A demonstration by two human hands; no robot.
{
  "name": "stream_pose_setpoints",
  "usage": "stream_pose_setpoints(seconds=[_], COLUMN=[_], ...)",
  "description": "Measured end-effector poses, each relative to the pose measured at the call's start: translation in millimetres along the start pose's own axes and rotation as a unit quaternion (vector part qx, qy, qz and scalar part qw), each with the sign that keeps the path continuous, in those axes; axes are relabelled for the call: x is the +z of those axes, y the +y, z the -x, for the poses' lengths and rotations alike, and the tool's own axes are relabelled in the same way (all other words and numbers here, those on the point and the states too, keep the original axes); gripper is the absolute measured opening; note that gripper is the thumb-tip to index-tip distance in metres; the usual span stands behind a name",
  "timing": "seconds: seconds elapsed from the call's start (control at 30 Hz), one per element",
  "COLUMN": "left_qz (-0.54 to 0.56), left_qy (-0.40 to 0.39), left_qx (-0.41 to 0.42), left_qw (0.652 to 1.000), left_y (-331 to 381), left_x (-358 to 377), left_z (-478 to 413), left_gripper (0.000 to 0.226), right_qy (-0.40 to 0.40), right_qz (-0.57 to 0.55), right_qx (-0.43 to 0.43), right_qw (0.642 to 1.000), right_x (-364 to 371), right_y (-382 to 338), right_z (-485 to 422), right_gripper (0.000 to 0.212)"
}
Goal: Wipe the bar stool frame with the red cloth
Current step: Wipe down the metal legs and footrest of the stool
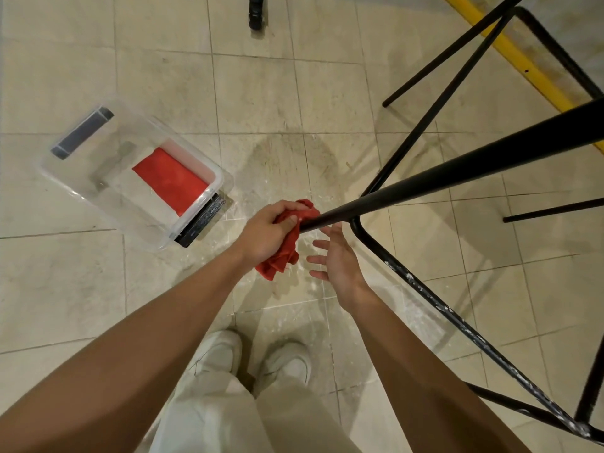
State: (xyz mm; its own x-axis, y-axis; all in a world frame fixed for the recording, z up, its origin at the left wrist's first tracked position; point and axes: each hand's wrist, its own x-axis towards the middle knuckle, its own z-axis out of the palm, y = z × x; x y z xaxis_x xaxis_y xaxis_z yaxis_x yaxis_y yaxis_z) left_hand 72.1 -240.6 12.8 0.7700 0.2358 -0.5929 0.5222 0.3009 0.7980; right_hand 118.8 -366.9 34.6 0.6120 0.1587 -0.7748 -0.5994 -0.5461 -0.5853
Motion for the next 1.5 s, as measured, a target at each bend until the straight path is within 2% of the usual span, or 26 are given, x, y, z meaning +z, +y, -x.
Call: stream_pose_setpoints(seconds=[0.07,0.23,0.4,0.47,0.6,0.8,1.0,1.2,1.3,1.4,1.5], left_qz=[-0.034,-0.084,-0.029,-0.011,-0.050,-0.094,-0.073,-0.130,-0.125,-0.103,-0.027], left_qy=[0.004,0.032,0.032,0.041,0.056,0.051,0.015,0.001,-0.007,0.019,0.088], left_qx=[-0.007,-0.088,-0.061,-0.076,-0.128,-0.145,-0.094,-0.165,-0.179,-0.156,-0.110], left_qw=[0.999,0.992,0.997,0.996,0.989,0.984,0.993,0.978,0.976,0.982,0.990], left_y=[-9,-35,-44,-50,-69,-74,-61,-69,-66,-61,-60], left_x=[3,-4,-6,-9,-14,-20,-26,-23,-24,-20,-6], left_z=[-7,-29,-29,-31,-51,-55,-51,-71,-72,-64,-40], left_gripper=[0.022,0.027,0.025,0.023,0.023,0.025,0.027,0.036,0.035,0.030,0.024], right_qy=[-0.003,-0.004,0.007,0.008,-0.002,-0.007,0.009,-0.011,-0.009,-0.007,0.009], right_qz=[0.004,0.010,-0.002,0.003,0.018,0.004,0.007,0.023,0.027,0.023,0.013], right_qx=[-0.009,-0.016,0.003,0.005,0.018,0.051,0.044,0.019,0.007,0.021,0.030], right_qw=[1.000,1.000,1.000,1.000,1.000,0.999,0.999,1.000,1.000,0.999,0.999], right_x=[3,8,9,12,23,34,33,36,36,36,34], right_y=[2,9,15,16,21,24,27,43,47,43,34], right_z=[-5,-16,-25,-30,-37,-45,-55,-56,-56,-56,-53], right_gripper=[0.045,0.047,0.045,0.046,0.047,0.046,0.049,0.048,0.046,0.046,0.046])
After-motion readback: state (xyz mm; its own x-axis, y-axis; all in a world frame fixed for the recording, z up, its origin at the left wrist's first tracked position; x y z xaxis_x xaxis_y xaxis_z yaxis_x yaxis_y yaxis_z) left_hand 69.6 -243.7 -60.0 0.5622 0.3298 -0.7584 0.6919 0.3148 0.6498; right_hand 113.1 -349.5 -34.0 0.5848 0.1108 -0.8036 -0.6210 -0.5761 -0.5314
